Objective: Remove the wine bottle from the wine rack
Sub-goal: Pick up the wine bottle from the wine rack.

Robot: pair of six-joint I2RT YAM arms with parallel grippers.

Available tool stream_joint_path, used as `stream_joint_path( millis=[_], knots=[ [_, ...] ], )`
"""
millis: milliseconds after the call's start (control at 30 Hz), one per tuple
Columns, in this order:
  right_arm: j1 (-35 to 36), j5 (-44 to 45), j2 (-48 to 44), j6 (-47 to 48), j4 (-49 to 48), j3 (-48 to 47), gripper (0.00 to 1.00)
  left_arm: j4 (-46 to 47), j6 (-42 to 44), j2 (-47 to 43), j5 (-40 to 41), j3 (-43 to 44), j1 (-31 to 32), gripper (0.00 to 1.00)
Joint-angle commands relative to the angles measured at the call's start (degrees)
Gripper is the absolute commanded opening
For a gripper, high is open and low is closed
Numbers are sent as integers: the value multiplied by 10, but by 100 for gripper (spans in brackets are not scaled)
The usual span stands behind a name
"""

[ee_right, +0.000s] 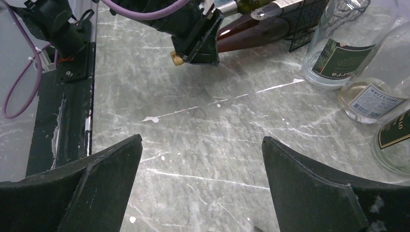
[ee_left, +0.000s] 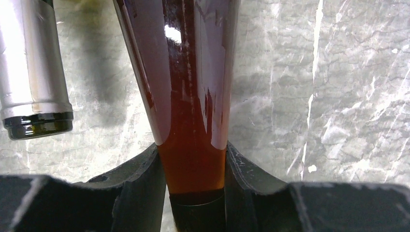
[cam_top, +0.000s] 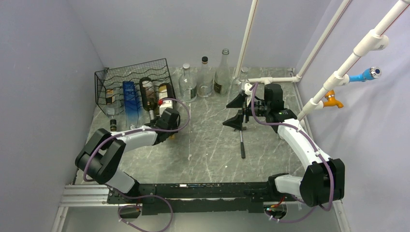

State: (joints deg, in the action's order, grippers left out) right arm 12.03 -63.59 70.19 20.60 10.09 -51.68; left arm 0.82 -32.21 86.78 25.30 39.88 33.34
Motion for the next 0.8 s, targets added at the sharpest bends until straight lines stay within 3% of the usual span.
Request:
stream_joint_path(
  millis=[0,767],
  knots=[
    [-3,-20,-7,16,-10,-12,97,26,-13,-39,18,3,12,0],
    [-3,-24,-6,21,-10,-10,97,-73,-75,-193,1,-68,72,0]
  ],
)
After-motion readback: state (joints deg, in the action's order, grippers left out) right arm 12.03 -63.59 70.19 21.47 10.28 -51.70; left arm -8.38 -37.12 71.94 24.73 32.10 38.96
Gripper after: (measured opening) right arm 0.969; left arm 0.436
